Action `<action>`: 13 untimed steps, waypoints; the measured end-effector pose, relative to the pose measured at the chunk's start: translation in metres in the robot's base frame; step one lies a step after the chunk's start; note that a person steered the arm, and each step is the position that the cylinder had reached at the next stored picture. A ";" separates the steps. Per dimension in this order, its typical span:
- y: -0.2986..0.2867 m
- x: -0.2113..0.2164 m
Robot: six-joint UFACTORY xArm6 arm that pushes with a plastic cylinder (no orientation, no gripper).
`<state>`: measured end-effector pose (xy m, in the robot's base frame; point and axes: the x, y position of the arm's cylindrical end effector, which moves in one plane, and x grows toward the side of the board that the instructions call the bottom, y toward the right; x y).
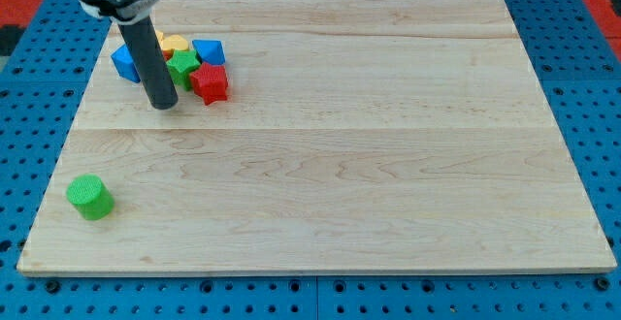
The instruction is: Adjust the group of blocks
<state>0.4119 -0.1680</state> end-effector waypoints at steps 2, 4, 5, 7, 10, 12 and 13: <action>0.111 -0.021; 0.067 -0.025; 0.020 -0.020; -0.044 -0.015; -0.064 -0.027; -0.133 -0.056; -0.136 -0.088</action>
<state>0.3237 -0.3043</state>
